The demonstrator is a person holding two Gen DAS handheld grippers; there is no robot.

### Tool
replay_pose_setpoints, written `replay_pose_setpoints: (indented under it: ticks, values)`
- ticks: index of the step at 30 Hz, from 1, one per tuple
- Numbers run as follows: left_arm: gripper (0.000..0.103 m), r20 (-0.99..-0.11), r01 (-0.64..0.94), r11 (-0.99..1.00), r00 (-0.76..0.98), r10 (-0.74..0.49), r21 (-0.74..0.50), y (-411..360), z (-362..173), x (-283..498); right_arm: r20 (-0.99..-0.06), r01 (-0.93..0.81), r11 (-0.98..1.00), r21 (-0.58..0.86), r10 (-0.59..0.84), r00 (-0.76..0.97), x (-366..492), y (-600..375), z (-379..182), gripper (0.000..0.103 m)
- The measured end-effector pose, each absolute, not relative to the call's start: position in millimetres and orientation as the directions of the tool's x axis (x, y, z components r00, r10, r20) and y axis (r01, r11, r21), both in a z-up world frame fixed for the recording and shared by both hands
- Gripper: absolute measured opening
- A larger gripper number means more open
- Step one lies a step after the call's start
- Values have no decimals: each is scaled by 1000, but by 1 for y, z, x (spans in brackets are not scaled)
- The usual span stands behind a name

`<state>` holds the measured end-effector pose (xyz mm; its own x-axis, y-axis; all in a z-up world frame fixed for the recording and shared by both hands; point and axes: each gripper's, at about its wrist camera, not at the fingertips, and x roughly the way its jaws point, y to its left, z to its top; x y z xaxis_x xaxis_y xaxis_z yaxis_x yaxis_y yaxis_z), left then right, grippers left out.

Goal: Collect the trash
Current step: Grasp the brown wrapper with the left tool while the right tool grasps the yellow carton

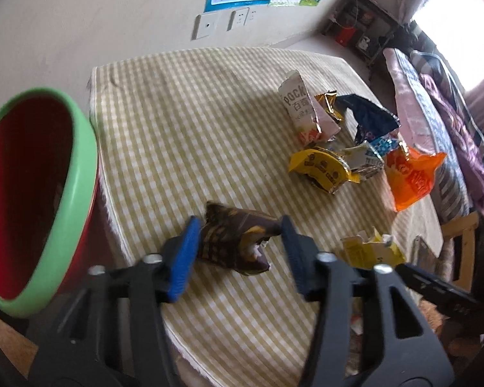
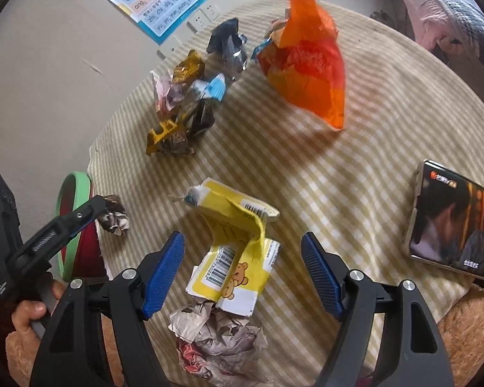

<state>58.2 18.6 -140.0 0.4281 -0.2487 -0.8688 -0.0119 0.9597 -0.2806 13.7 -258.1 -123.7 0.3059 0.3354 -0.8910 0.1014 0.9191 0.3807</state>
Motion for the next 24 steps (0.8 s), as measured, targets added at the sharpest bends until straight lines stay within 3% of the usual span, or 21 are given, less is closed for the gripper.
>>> replay_pose_setpoints:
  ticks: [4, 6, 9, 20, 24]
  values:
    - [63, -890, -6, 967, 393, -231, -254, 11, -147, 57, -893, 79, 920, 383, 347, 288, 15, -250, -128, 71]
    - [63, -901, -9, 969, 371, -226, -246, 9, -153, 60, -888, 57, 920, 389, 358, 289, 13, -246, -127, 55]
    - [63, -912, 4, 976, 356, -204, -217, 4, -156, 59, -886, 42, 921, 387, 359, 293, 12, -240, -126, 44]
    - [69, -929, 18, 984, 327, -176, -180, -1, -163, 60, -885, 23, 926, 378, 354, 301, 13, -237, -128, 44]
    - [59, -918, 14, 981, 350, -187, -195, 1, -160, 59, -884, 12, 928, 373, 351, 308, 12, -237, -126, 43]
